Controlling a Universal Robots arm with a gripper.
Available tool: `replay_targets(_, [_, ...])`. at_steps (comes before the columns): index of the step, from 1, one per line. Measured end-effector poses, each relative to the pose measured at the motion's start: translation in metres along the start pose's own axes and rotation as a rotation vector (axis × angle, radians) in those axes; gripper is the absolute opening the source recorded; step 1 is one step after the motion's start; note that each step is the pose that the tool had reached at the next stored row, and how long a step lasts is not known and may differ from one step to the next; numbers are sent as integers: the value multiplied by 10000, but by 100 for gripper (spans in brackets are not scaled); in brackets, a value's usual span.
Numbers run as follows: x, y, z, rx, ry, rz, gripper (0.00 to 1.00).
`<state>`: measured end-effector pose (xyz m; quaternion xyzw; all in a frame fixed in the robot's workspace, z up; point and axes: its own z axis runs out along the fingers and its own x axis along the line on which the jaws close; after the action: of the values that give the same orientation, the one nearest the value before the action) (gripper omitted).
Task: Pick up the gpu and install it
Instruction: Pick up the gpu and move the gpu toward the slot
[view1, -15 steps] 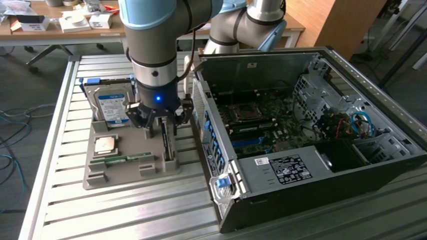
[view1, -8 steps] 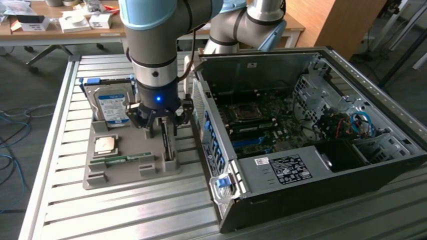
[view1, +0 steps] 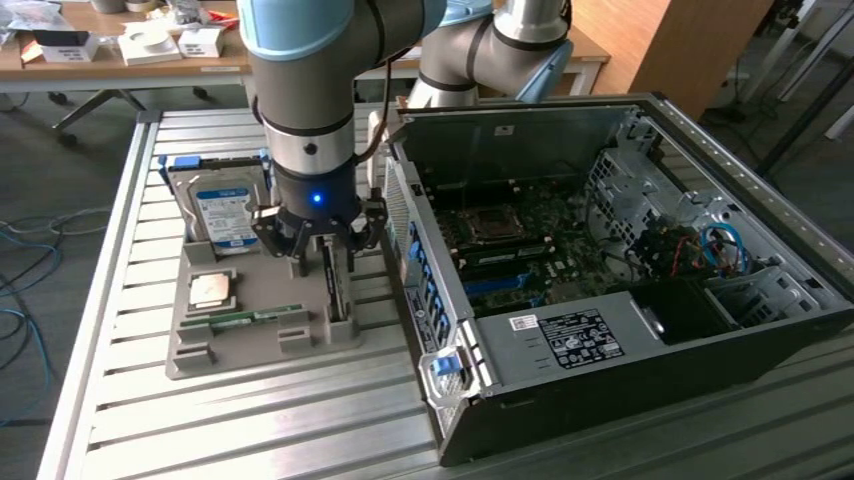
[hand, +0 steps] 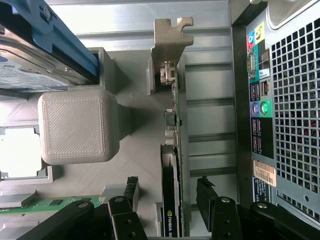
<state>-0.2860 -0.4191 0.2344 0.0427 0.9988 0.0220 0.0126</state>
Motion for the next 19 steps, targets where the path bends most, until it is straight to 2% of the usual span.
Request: replay_targets(19, [-17,1,1,0,0,0,57])
